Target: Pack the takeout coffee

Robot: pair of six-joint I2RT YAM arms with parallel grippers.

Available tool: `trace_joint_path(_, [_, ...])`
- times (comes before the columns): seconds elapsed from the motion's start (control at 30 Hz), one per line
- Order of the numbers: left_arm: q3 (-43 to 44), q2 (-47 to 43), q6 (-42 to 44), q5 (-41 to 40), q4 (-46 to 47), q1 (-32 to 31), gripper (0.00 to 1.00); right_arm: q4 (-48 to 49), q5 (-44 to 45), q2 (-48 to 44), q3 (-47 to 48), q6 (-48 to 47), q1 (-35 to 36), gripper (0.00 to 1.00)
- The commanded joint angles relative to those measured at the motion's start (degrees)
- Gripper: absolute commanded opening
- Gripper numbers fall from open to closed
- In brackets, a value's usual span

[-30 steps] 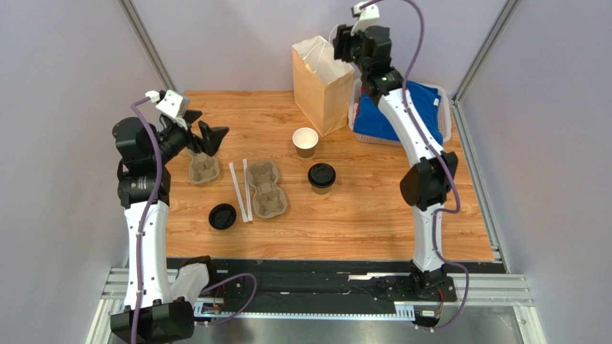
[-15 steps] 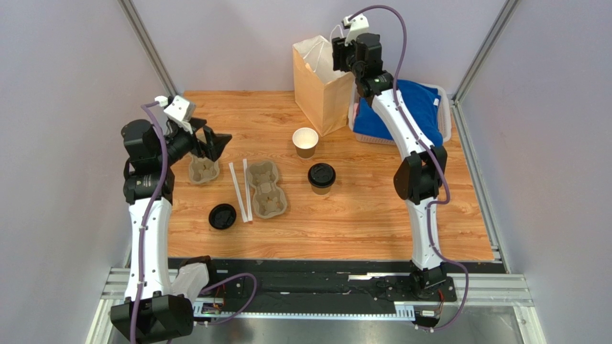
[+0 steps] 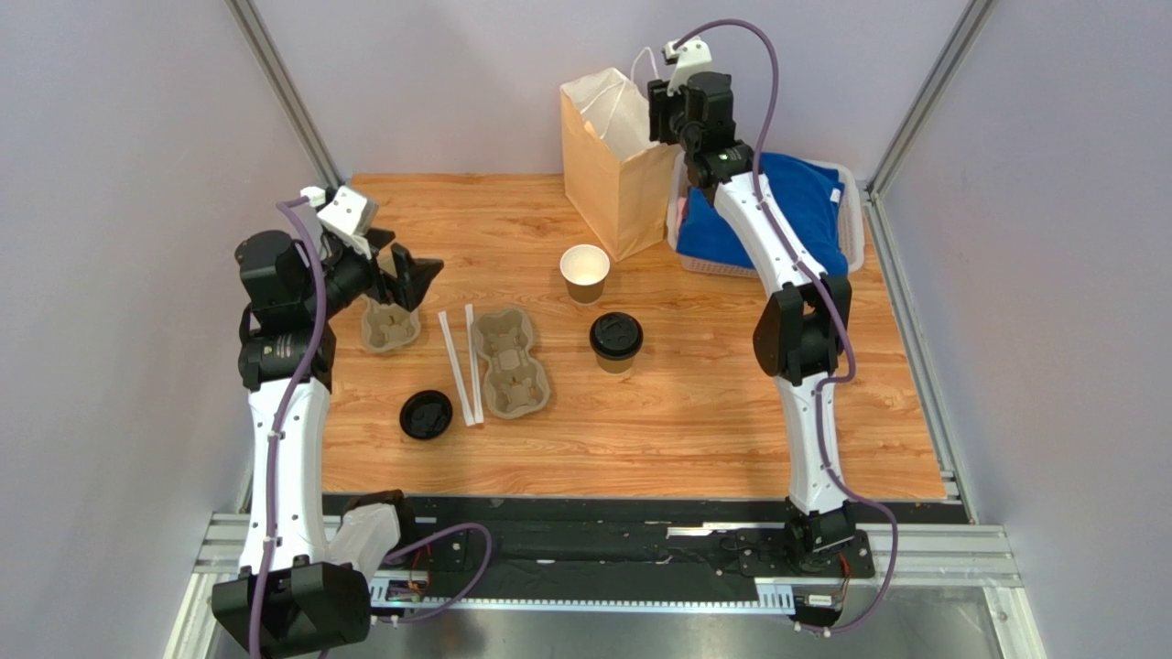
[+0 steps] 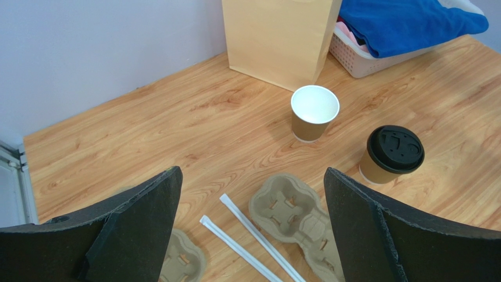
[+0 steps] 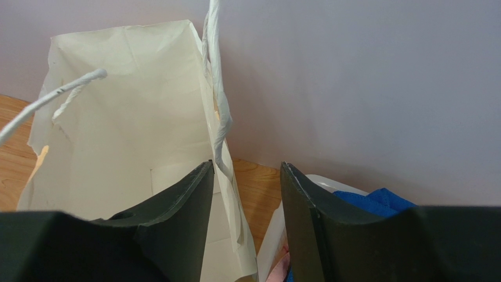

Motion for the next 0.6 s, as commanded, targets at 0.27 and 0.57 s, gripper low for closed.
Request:
trace_joint_path(0.27, [0.6,1.3,2.4,-0.7,-0.8,-0.2,0.99,5.4,-5.9,2.9,3.4,0.3,-0.8,0.03])
trace_joint_path(0.57, [1.7,1.7,2.1,-1.8,-1.2,-0.2,0.99,9.8,-5.5,-0.7,5.6,3.8,-1.5,0.00])
